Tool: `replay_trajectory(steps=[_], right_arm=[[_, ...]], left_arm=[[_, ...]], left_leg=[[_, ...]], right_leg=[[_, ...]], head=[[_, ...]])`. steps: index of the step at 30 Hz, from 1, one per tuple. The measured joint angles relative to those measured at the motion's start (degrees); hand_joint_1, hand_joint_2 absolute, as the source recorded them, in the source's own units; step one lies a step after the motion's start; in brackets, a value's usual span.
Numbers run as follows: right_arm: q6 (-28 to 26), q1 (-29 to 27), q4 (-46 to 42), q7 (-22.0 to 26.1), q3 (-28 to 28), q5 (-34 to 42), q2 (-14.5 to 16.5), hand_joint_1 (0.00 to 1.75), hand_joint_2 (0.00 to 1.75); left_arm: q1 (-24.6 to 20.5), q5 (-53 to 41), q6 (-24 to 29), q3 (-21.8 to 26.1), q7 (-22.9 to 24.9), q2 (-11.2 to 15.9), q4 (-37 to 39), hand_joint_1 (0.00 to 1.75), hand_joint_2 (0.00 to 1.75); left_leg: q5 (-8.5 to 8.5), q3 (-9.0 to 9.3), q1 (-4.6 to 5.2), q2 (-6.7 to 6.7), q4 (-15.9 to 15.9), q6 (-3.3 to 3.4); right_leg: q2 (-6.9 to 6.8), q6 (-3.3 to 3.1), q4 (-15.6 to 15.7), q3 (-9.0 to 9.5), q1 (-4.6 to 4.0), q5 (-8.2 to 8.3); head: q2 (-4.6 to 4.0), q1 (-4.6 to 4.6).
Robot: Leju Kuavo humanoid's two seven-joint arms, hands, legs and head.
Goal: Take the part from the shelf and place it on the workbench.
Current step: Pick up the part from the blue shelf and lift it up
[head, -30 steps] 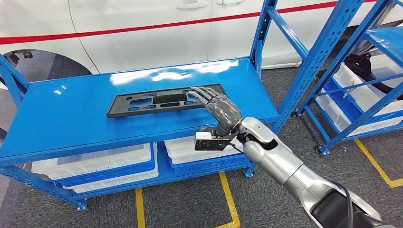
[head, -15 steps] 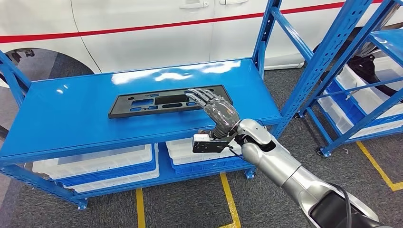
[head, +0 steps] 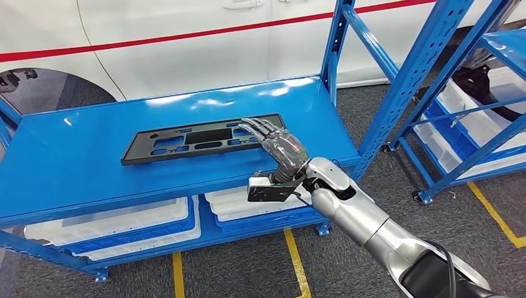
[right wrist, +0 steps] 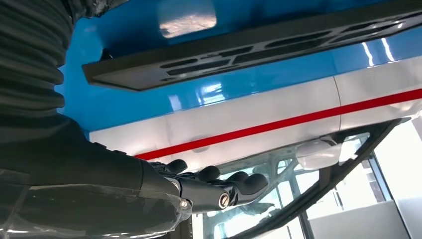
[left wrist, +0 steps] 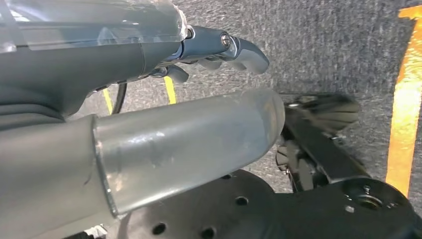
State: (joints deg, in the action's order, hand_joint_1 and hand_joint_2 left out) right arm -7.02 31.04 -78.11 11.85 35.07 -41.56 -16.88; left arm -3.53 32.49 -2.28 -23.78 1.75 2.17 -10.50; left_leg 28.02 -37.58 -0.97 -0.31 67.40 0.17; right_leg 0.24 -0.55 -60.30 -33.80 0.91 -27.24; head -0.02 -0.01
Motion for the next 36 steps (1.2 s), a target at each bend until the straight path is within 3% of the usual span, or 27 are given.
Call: replay_trajectory(steps=[1,2,5,7,8,10,11,12,13,15,17,20,36], right_arm=[[0.1,0.1,0.0,0.0,0.0,0.1,0.1,0.0,1.75],[0.1,0.1,0.0,0.0,0.0,0.1,0.2,0.0,1.75],[0.3,0.2,0.0,0.0,0.1,0.2,0.5,0.0,1.75],[0.3,0.4,0.0,0.0,0.3,0.2,0.8,0.0,1.75],[0.3,0.4,0.0,0.0,0.4,0.2,0.9,0.0,1.75],[0.3,0.5,0.1,-0.1,0.5,0.1,1.0,0.0,1.75],[0.3,0.4,0.2,-0.1,0.7,0.1,1.1,0.0,1.75],[0.3,0.3,0.3,-0.1,0.8,0.1,1.3,0.0,1.75],[0.4,0.3,0.5,-0.1,0.9,0.0,1.5,0.0,1.75],[0.6,0.6,0.7,-0.1,1.2,0.0,1.9,0.0,1.75],[0.8,1.0,0.9,-0.2,1.4,0.0,2.5,0.0,1.75],[1.0,1.5,1.6,-0.2,1.8,-0.2,3.6,0.0,1.75],[2.0,7.6,15.0,-0.8,6.5,-0.7,11.8,0.0,1.75]], left_arm=[[0.0,0.0,0.0,0.0,0.0,0.0,0.0,0.0,0.0],[-0.1,0.0,0.0,0.0,0.0,0.1,0.1,0.0,0.0],[-0.2,0.0,0.0,0.0,0.0,0.1,0.1,0.0,0.0],[-0.1,0.0,0.0,0.0,0.0,0.0,0.1,0.0,0.0],[-0.1,0.0,0.0,0.0,0.0,0.0,0.1,0.0,0.0],[0.0,0.0,0.0,0.0,-0.1,0.0,0.1,0.0,0.0],[0.0,0.0,0.0,-0.1,-0.1,0.0,0.1,0.0,0.0],[0.0,0.0,0.0,-0.1,-0.1,0.0,0.1,0.0,0.0],[0.0,-0.1,0.0,-0.2,-0.1,0.0,0.1,0.0,0.0],[-0.1,-0.2,0.0,-0.3,-0.1,0.0,0.1,0.0,0.0],[-0.2,-0.3,0.0,-0.4,0.0,-0.2,0.1,0.0,0.0],[-0.4,-0.7,0.0,-0.4,0.0,-0.3,0.1,0.0,0.0],[-1.2,-1.9,-0.2,-1.5,1.9,-0.3,0.1,0.0,0.0]], left_leg=[[-1.71,1.16,0.2,0.0,-3.3,0.33],[-2.41,1.95,0.38,0.0,-5.5,0.55],[-2.27,2.54,0.62,-0.03,-7.5,0.94],[-2.57,3.05,0.4,0.01,-8.2,1.52],[-2.68,3.29,0.28,0.04,-8.6,1.83],[-2.67,3.39,0.39,0.03,-8.7,2.24],[-2.62,3.4,0.47,0.0,-8.7,2.33],[-2.55,3.45,0.56,-0.04,-8.7,2.39],[-2.47,3.54,0.64,-0.07,-8.7,2.41],[-2.22,3.86,0.77,-0.12,-8.6,2.32],[-2.0,3.96,1.01,-0.13,-8.5,2.01],[-1.83,3.92,1.19,-0.11,-8.5,1.85],[-2.12,4.27,1.16,-0.08,-9.2,1.16]], right_leg=[[0.05,0.2,0.0,0.22,-0.14,-0.21],[0.06,0.47,-0.1,0.25,-0.21,-0.31],[0.05,1.46,0.3,0.15,-0.25,-0.22],[0.0,2.02,-0.7,-0.13,-0.18,-1.1],[-0.03,2.23,-2.8,-1.09,-0.14,-2.35],[-0.08,2.54,-9.9,-4.74,-0.08,-5.51],[-0.08,2.66,-13.2,-6.56,-0.08,-6.41],[-0.08,2.69,-14.7,-7.63,-0.08,-6.26],[-0.08,2.62,-14.1,-7.67,-0.1,-5.03],[-0.09,2.03,-7.2,-4.83,-0.24,-0.72],[-0.15,1.26,-0.7,-1.86,-0.59,1.65],[-0.09,1.04,1.2,-0.96,-0.74,1.74],[-0.01,0.71,1.2,-0.94,-0.74,1.65]], head=[[0.0,0.01],[0.0,0.01],[0.0,0.01],[0.0,0.03],[0.0,0.04],[0.0,0.05],[0.0,0.05],[0.0,0.05],[0.0,0.05],[0.0,0.05],[0.0,0.06],[0.0,0.1],[0.0,0.11]])
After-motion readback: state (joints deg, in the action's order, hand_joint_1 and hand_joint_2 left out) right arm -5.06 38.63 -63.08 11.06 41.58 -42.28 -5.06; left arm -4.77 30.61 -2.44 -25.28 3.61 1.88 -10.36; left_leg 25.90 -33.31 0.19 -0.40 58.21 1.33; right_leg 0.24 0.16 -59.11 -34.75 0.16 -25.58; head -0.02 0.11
